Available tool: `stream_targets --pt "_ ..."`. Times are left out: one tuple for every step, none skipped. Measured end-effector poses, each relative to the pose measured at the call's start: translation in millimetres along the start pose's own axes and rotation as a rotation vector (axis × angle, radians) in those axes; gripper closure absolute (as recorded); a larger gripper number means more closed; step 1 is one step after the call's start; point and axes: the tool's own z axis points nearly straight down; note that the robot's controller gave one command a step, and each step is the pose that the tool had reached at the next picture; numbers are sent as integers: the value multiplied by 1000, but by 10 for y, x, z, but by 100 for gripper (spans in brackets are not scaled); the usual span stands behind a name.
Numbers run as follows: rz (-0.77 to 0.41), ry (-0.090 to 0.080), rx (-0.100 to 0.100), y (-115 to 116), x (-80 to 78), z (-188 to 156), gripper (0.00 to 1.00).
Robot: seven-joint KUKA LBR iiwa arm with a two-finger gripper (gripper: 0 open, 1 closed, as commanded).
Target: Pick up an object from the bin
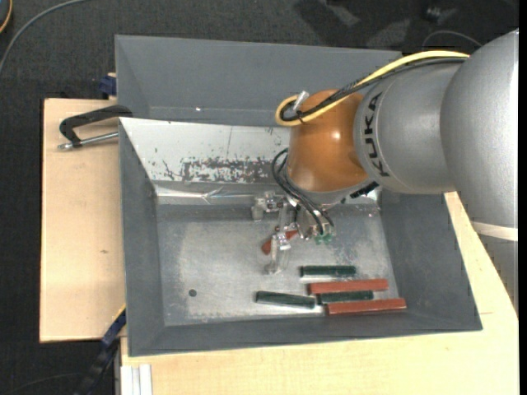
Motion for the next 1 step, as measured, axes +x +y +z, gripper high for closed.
stream_targets --pt "-45 -12 5 -642 -66 2 0"
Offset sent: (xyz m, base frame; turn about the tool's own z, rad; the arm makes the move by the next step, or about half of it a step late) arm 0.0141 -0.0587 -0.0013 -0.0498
